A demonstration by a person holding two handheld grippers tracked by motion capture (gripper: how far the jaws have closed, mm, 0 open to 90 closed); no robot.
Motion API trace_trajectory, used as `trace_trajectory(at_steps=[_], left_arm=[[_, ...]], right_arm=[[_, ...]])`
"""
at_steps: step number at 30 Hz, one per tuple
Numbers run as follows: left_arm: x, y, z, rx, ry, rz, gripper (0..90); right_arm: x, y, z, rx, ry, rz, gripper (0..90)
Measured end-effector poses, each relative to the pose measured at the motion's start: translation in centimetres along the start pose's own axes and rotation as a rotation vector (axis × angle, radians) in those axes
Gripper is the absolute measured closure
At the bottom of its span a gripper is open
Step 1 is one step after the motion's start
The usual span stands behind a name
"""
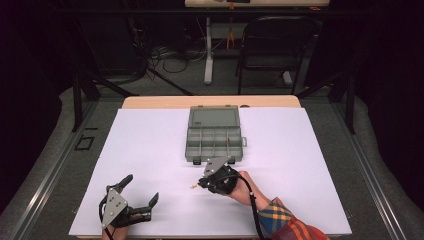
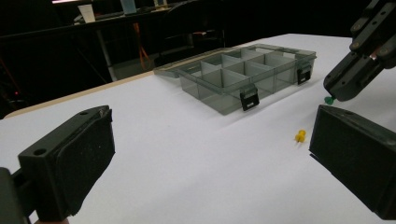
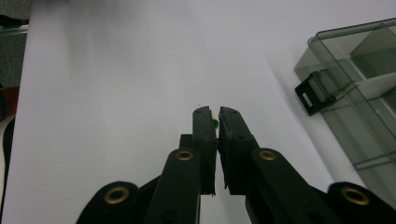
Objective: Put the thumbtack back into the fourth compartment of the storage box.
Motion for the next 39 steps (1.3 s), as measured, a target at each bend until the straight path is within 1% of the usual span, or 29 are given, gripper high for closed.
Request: trace_trajectory(at_steps=[2,5,8,12,13,18,19,20,22,24,25,30,35,39], left_arm=[[0.0,0.0,0.1,0.003,0.001,0.004,0.1],[0.0,0.0,0.0,0.000,0.002,0.002,0.1],[0.0,0.0,0.0,-0.001,0.002,0.003,0.1],[0.0,0.0,0.0,0.000,-0.001,0.003,0.1],[0.0,0.0,0.0,0.000,-0.001,0.001,0.0],[0.0,0.0,0.0,-0.001,-0.002,0.001,0.0],[0.0,0.0,0.0,-0.001,-0.002,0.001,0.1],[0.1,0.0,0.0,-0.002,-0.003,0.000,0.1],[0.1,0.0,0.0,-0.002,-0.003,0.000,0.1],[0.1,0.0,-0.1,-0.003,-0.004,-0.001,0.0],[0.1,0.0,-0.1,-0.003,-0.004,-0.001,0.1],[0.2,0.0,-0.1,-0.004,-0.008,0.000,0.1],[0.2,0.0,-0.1,-0.002,-0.008,0.001,0.0],[0.1,0.0,-0.1,-0.001,-0.010,0.002,0.1]], right_arm=[[0.3,0.0,0.5,0.005,-0.018,-0.005,85.9],[0.5,0.1,1.0,0.015,-0.033,-0.010,85.9],[0.6,0.1,1.4,0.021,-0.035,-0.027,85.9],[0.8,0.1,1.7,0.021,-0.047,-0.024,85.9],[1.0,0.2,2.1,0.024,-0.061,-0.032,85.9],[1.6,0.3,3.4,0.051,-0.091,-0.040,85.9],[1.6,0.3,3.4,0.051,-0.091,-0.040,85.9],[2.0,0.3,3.8,0.057,-0.107,-0.046,85.9],[2.1,0.3,4.0,0.061,-0.111,-0.050,85.9],[2.7,0.2,4.7,0.077,-0.135,-0.059,85.9],[2.7,0.2,4.7,0.077,-0.135,-0.059,85.9],[3.5,0.0,5.5,0.090,-0.170,-0.074,85.9],[3.8,0.0,5.9,0.095,-0.191,-0.084,85.9],[4.4,-0.1,6.5,0.111,-0.211,-0.097,85.9]])
Point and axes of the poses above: each handheld gripper's, and its own axes: z roughly backward along the jaws, y roughly out of its top, x roughly to its right, the point moved 1 cm from there along -z, roughly forward along the jaws, and after that the axes turned 1 degree about -y, right-handed, at the moved point
